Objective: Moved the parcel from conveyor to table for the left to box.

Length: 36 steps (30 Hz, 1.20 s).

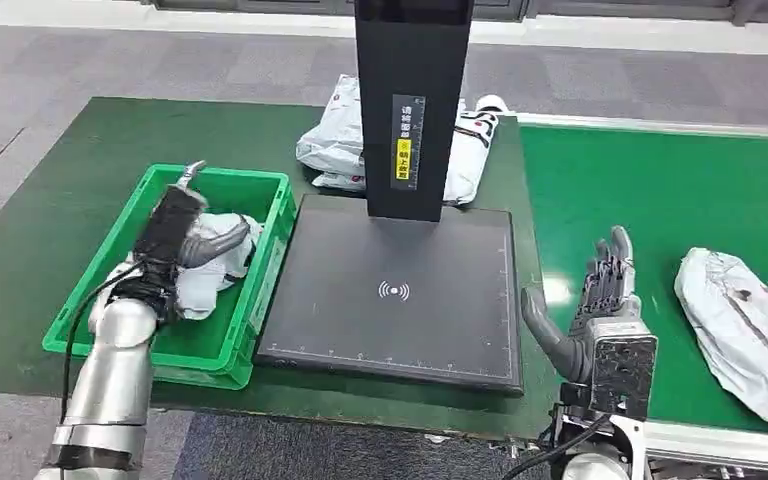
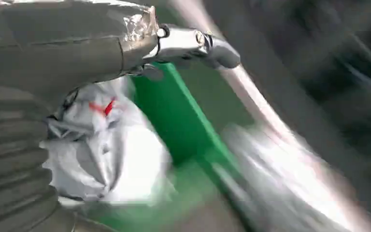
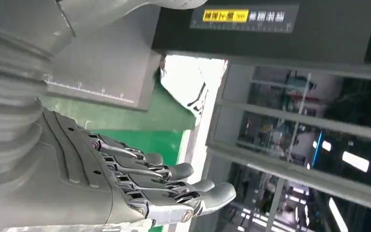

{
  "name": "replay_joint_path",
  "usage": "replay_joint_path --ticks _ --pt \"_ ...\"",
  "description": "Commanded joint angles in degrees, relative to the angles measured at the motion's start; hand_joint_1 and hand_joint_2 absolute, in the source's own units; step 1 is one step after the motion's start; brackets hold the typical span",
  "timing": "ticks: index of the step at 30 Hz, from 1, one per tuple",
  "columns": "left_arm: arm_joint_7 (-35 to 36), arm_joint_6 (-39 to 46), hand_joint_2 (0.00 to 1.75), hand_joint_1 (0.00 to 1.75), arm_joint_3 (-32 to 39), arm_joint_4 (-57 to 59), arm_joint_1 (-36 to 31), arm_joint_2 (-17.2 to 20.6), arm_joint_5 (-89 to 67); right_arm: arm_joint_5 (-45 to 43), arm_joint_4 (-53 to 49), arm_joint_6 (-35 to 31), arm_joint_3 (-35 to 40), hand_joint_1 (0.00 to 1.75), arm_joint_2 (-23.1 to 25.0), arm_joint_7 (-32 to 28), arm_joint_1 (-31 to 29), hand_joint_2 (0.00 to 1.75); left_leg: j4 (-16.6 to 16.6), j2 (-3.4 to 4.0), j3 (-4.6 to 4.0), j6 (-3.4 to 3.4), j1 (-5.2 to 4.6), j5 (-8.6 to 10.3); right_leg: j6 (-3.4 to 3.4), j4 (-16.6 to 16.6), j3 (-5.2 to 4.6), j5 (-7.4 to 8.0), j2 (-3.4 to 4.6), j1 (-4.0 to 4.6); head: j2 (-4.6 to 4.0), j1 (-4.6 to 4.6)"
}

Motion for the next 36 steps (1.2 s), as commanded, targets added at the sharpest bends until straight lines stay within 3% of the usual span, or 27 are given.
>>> replay_joint_path --ticks 1,14,23,24,29,30,33,36 --pt "1.61 -7.25 0.00 0.00 3.63 -6.36 4.59 -0.87 29.40 -0.52 4.46 0.90 -1.40 0.00 -1.33 0.17 -1.67 1.75 -0.12 0.16 0.23 0.04 0.01 -0.03 0.01 -0.16 0.20 0.03 0.12 0.02 0.02 0.02" --pt "1.99 -6.90 0.00 0.00 2.19 -6.53 4.69 -0.61 31.13 -0.25 4.57 1.22 -1.42 0.00 -1.19 0.47 -1.98 1.75 -0.10 0.03 0.20 0.01 0.01 -0.02 0.00 -0.12 0.19 -0.01 -0.03 0.02 0.00 0.00" --pt "1.68 -7.09 0.00 0.00 0.07 -9.12 5.43 -2.09 36.87 -1.26 8.75 4.38 -2.45 0.00 -0.87 2.48 -5.40 1.75 -0.08 0.01 0.17 0.01 0.03 -0.01 0.00 -0.12 0.19 0.01 -0.04 0.04 0.00 0.00" --pt "1.40 -6.50 1.75 0.00 -0.97 -9.56 5.90 -2.15 36.03 1.75 11.35 4.17 -3.56 0.00 -1.68 4.88 -6.47 1.75 -0.16 -0.02 0.28 0.03 0.00 0.01 0.01 -0.18 0.30 0.01 -0.09 0.02 0.00 0.02" --pt "0.01 -4.42 1.75 0.00 -6.44 -13.21 9.90 -2.38 30.28 22.06 22.22 3.86 -12.87 0.00 -4.78 15.17 -14.96 1.75 -0.17 0.08 0.31 0.07 0.03 0.02 0.05 -0.29 0.34 0.10 0.01 0.04 0.02 0.00" --pt "-0.29 -3.95 1.75 0.00 -7.36 -13.29 10.35 -2.45 29.53 22.08 23.77 4.94 -14.88 0.00 -5.32 14.86 -16.57 1.75 -0.17 0.06 0.31 0.05 0.00 0.02 0.04 -0.25 0.31 0.07 -0.01 0.01 0.00 0.00" --pt "1.67 -10.76 1.75 0.00 -11.18 -8.60 10.87 -3.21 39.81 24.97 39.55 9.44 -20.37 0.00 -13.27 17.24 -27.61 1.75 -0.13 -0.01 0.28 0.11 -0.03 0.05 0.09 -0.27 0.34 0.10 -0.09 -0.02 0.00 0.00" --pt "-3.59 -11.54 1.75 0.00 -14.33 -5.19 10.19 -5.08 34.34 29.10 53.36 9.49 -23.61 0.00 -20.89 16.69 -33.51 1.75 -0.12 -0.05 0.32 0.16 -0.12 0.11 0.18 -0.33 0.43 0.20 -0.11 -0.10 0.00 0.02"
